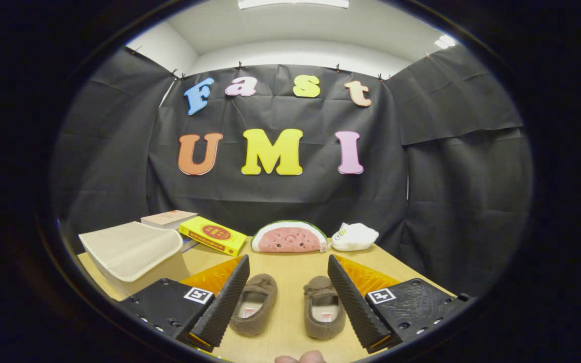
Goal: Open the storage box then place both shoes into the box .Put the left shoe in first, then the right shoe, with the right side of both shoes facing outward in a uniform manner.
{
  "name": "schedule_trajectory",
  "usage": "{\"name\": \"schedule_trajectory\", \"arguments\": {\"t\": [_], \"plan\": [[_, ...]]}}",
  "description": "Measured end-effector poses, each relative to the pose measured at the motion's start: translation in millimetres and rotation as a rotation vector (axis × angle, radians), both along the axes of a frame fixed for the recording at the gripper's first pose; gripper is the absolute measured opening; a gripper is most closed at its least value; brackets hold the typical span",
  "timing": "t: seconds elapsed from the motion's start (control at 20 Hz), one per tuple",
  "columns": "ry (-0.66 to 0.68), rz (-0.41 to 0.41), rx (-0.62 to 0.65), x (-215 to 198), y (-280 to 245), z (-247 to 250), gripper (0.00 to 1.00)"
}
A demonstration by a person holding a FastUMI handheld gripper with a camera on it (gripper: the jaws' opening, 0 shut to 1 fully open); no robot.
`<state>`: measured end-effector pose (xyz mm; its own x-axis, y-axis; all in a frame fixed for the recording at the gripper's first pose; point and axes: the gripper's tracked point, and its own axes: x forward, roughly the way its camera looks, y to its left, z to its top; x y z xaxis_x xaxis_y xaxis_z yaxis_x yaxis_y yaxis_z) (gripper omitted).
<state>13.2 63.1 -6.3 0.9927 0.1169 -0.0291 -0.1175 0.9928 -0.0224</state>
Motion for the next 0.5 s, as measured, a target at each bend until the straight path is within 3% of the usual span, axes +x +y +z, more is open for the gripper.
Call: {"name": "schedule_trajectory", "arguments": {"t": [0.5], "plan": [[0.056,0.235,0.123,9,112,-15,0.95]]}}
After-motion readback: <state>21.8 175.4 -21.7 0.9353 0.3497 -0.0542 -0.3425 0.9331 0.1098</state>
